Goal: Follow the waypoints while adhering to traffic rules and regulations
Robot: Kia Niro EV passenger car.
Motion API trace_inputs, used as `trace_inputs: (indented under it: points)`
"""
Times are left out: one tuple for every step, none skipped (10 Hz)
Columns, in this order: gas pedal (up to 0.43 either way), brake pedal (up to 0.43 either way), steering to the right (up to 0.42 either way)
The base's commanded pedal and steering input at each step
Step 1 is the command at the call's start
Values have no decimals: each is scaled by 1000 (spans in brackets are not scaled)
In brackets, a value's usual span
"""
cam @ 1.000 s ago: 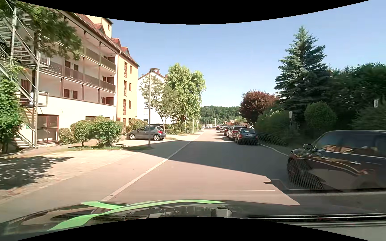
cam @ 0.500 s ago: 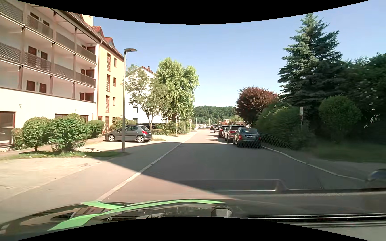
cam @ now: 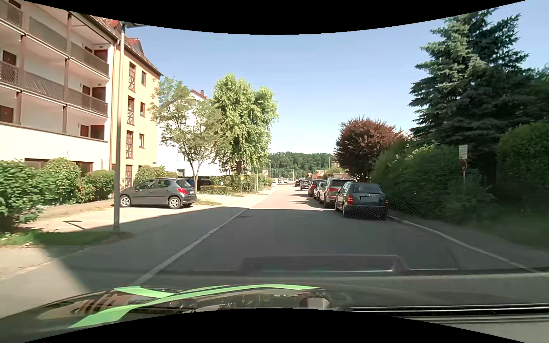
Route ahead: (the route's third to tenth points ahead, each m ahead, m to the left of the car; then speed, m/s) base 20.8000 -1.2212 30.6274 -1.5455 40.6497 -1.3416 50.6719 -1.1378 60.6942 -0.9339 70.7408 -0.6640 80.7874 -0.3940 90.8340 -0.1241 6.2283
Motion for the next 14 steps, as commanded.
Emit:
trace_inputs:
  points:
    - [118,0,12]
    - [20,0,11]
    - [0,0,8]
    - [0,0,4]
    - [0,0,3]
    - [8,0,0]
    - [8,0,-3]
    - [20,0,-9]
    - [28,0,-13]
    - [59,0,-15]
    - [87,0,-15]
    - [87,0,-15]
    - [87,0,-12]
    - [87,0,-9]
